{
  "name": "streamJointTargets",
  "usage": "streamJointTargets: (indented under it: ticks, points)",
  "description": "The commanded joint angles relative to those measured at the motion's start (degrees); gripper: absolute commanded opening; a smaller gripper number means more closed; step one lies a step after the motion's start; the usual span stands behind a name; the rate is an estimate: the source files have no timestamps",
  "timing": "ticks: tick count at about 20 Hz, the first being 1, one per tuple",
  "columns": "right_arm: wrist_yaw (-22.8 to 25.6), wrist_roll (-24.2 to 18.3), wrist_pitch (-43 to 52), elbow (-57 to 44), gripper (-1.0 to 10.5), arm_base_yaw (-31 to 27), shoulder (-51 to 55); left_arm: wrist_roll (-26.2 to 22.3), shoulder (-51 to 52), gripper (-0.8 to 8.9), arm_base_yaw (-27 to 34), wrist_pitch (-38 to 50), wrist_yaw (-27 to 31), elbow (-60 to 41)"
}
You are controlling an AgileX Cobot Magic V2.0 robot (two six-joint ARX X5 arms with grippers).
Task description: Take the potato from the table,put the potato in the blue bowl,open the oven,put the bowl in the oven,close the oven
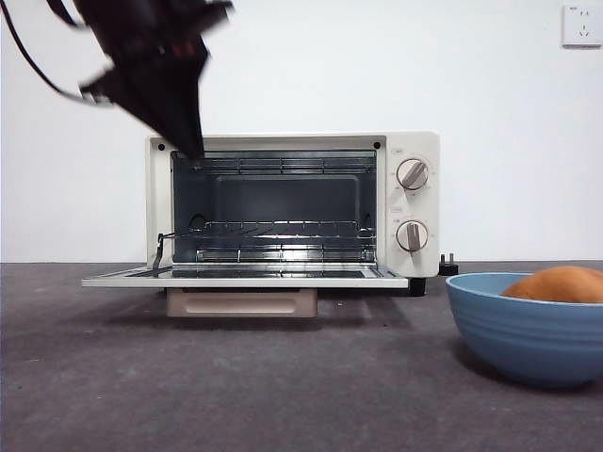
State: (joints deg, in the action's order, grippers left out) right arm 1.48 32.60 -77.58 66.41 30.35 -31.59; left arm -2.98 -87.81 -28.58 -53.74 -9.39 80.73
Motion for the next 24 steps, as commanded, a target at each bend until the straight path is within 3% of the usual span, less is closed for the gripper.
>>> streamJointTargets:
  ticks: [1, 6, 11, 15, 20, 24]
  points:
    - [0.04, 1.86, -1.33, -1.88, 0.0, 0.07, -2.36, -0.20, 4.81, -0.06, -0.15, -1.95, -0.02, -0.33]
    - [2.45, 1.49, -0.50, -7.82, 0.0, 0.00, -7.65, -0.22, 15.15, -0.06, -0.15, -6.49, 0.00, -0.33]
    - [-0.13, 3.17, 10.54, -15.54, 0.0, -0.98, -12.33, -0.20, 22.62, -0.06, -0.24, -12.13, 0.02, -0.33]
    - [-3.65, 3.13, 17.75, -18.67, 0.0, -6.25, -19.28, -1.77, 27.39, -0.06, -0.24, -15.63, 0.48, -0.33]
    - [-6.99, -1.40, 20.26, -18.71, 0.0, -14.47, -27.93, -2.16, 30.95, -0.06, -0.22, -16.55, 2.19, -0.33]
    - [-8.22, -2.78, 20.90, -18.71, 1.9, -15.85, -33.44, -2.14, 31.56, -0.06, -0.20, -17.46, 1.95, -0.33]
